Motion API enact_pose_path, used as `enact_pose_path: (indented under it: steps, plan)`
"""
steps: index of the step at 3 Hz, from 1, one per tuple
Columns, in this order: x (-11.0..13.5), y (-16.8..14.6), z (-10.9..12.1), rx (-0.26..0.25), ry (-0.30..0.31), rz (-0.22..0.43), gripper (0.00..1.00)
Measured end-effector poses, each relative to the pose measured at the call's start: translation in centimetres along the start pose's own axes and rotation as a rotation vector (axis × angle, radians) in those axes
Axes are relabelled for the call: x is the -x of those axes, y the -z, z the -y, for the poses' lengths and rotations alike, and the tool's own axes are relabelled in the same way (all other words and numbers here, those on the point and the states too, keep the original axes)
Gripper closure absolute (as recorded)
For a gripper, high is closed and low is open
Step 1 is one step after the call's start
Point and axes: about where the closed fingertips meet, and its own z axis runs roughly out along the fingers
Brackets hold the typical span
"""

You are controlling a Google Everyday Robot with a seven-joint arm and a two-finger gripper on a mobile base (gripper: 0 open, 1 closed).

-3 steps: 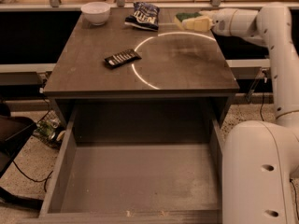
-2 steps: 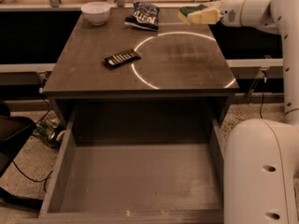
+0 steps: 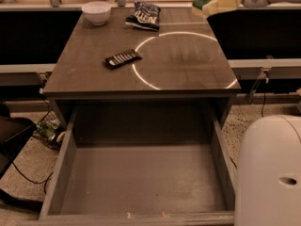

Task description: Pick sponge

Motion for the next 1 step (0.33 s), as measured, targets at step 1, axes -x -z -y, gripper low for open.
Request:
enact_pose_path:
  steps: [1]
  plan:
    - [0.76,2.36,-0.55,-0.016,0.028,-0.049,1.0]
